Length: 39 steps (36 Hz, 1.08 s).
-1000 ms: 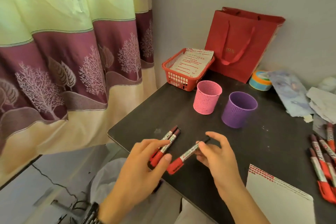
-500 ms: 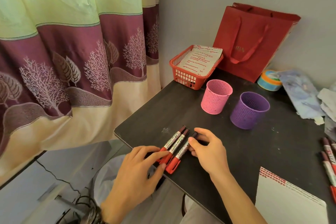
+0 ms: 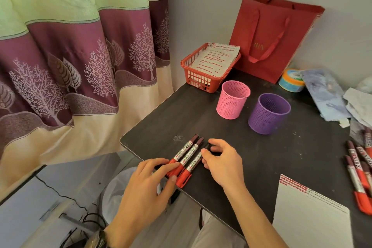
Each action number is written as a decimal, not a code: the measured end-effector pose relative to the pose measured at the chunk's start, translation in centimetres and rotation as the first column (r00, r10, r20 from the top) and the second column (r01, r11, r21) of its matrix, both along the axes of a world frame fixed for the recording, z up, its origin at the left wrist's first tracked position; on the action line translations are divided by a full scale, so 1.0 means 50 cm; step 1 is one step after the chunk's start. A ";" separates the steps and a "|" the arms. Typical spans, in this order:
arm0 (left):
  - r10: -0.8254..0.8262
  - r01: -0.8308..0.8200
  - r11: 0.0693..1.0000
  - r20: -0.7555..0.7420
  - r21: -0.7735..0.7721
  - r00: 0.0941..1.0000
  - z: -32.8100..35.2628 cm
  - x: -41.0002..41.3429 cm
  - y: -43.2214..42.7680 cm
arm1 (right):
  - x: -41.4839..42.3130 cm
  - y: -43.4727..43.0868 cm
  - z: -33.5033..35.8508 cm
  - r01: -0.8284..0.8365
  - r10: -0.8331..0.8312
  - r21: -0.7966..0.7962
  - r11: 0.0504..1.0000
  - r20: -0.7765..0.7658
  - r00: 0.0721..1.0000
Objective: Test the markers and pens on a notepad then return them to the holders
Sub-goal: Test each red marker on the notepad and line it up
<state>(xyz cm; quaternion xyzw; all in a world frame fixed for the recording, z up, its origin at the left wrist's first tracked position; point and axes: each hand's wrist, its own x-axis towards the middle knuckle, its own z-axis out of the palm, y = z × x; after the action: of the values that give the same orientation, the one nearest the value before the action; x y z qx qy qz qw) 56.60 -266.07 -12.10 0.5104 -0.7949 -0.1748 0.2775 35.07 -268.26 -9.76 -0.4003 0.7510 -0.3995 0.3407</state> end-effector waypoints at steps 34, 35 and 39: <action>-0.350 0.371 0.917 0.151 -0.147 0.924 0.146 -0.301 -0.037 | -0.280 0.383 0.054 0.368 -0.434 -0.300 0.880 -0.193 0.880; -0.421 0.442 0.888 0.168 -0.124 0.891 0.145 -0.337 -0.035 | -0.300 0.403 0.049 0.381 -0.457 -0.285 0.879 -0.279 0.845; -0.616 0.629 0.775 0.291 0.056 0.732 0.130 -0.491 -0.023 | -0.367 0.472 0.009 0.357 -0.401 -0.195 0.914 -0.584 0.706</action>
<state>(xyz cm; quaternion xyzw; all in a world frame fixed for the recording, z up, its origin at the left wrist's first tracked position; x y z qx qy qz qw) 32.05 -267.20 -5.60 0.2284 -0.9555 -0.1615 0.0936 16.74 -244.66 -9.33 -0.3563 0.8722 -0.3342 -0.0243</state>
